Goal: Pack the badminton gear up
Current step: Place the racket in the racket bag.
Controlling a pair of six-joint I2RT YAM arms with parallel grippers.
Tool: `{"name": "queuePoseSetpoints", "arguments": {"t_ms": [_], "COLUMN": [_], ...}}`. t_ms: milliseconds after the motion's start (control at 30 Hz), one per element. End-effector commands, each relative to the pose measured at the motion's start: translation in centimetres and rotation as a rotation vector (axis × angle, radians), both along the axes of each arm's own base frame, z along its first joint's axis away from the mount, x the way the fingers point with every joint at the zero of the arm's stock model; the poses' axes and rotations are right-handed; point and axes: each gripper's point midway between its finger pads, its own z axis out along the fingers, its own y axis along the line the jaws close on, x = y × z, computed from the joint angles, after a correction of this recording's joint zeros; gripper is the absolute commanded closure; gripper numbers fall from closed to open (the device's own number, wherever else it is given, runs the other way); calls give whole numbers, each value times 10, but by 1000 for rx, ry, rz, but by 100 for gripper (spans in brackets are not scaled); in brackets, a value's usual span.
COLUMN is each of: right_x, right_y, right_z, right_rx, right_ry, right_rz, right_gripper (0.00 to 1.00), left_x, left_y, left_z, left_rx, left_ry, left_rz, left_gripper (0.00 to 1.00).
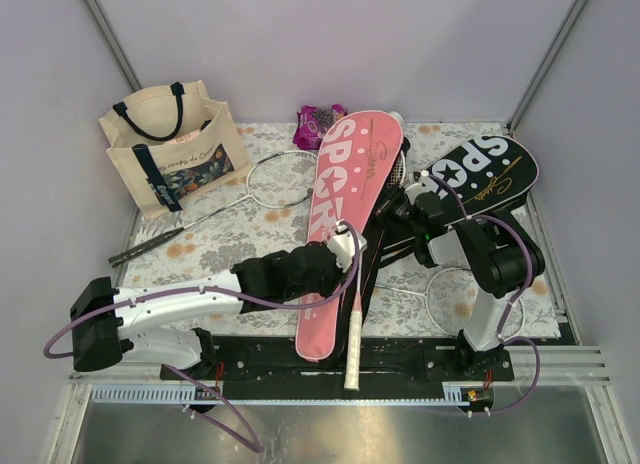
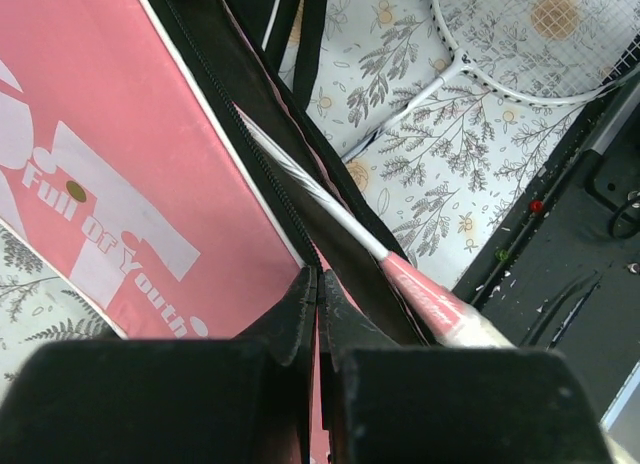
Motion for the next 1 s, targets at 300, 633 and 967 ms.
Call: {"name": "queuePoseSetpoints", "arguments": {"t_ms": [300,633,967], "right_x": [57,77,94], "right_y": [21,26,34], "right_z": [19,14,17], "right_rx": [-64,-99,-129], "right_ry": [-144,-136,-146], "right_rz": [-117,-171,-243], "right_gripper": [100,100,100], "left_x": [-15,-21,-27], "left_y": [-18,-9,-18], "left_z": [40,24,30], "left_rx": [-217,-205,-278], "left_ry": [53,93,150], "left_rz": [-39,-18,-25], "left_gripper": [100,100,100]}}
